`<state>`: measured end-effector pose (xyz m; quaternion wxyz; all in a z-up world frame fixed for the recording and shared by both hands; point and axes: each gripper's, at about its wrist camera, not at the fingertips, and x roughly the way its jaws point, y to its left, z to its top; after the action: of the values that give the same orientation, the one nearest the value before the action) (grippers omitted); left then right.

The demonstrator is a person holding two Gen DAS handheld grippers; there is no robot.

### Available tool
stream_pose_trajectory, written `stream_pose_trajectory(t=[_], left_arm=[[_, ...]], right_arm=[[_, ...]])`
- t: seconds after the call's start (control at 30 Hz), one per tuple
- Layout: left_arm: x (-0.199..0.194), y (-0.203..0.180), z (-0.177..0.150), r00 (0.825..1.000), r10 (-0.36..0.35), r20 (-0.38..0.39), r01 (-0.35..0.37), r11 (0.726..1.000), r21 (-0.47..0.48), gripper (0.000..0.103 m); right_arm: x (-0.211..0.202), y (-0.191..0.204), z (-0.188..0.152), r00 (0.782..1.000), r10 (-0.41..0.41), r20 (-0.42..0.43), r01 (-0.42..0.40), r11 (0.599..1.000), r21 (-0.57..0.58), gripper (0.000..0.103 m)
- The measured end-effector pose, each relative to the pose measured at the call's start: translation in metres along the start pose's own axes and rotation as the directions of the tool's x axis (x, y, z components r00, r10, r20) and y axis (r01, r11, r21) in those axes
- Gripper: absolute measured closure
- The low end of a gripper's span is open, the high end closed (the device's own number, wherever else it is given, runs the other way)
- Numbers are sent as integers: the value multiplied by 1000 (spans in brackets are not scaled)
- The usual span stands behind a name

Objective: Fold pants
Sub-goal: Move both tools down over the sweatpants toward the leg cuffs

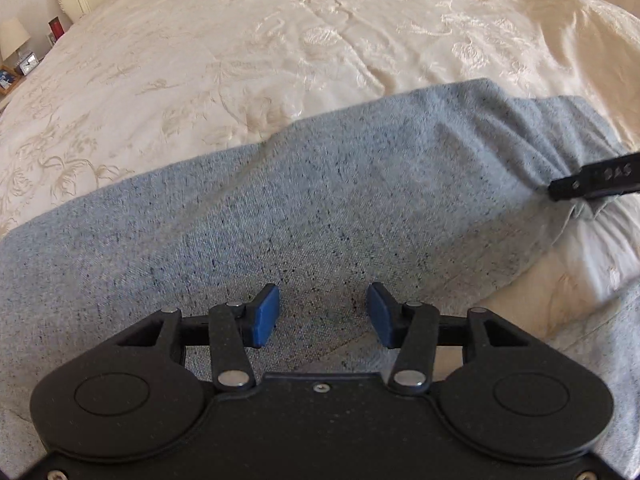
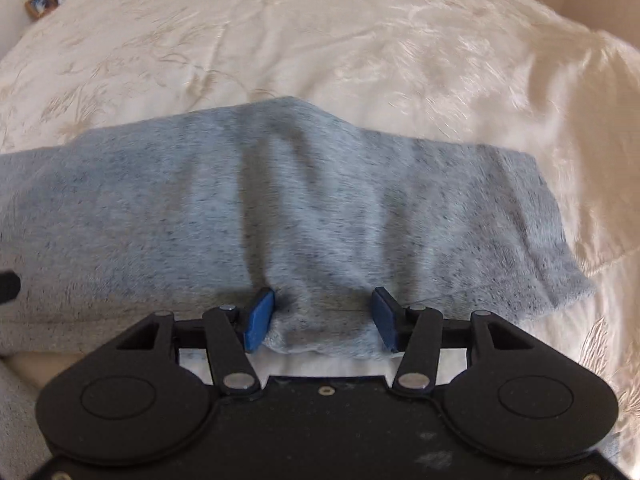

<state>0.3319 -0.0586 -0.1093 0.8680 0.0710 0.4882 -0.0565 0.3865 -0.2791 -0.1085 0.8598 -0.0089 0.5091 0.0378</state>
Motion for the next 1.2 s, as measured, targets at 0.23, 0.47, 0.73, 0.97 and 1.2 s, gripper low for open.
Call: stream_pose_trajectory(t=[0.23, 0.47, 0.73, 0.97, 1.2], left_arm=[[0, 26, -21, 998, 54, 44, -54, 999, 6, 36], [-11, 111, -31, 979, 202, -8, -202, 974, -103, 36], [-9, 228, -49, 939, 330, -99, -344, 897, -279, 34], [2, 235, -55, 921, 382, -77, -389, 892, -231, 28], [0, 229, -60, 906, 420, -42, -419, 881, -218, 28]], right_arm=[[0, -54, 3, 992, -127, 21, 126, 990, 70, 53], [3, -87, 3, 988, -154, 6, 152, 981, 119, 52], [-1, -82, 15, 982, -183, -45, 189, 963, 191, 52], [-26, -68, 55, 994, -97, 47, 79, 953, 294, 47], [16, -48, 102, 995, -92, 39, 71, 922, 382, 46]])
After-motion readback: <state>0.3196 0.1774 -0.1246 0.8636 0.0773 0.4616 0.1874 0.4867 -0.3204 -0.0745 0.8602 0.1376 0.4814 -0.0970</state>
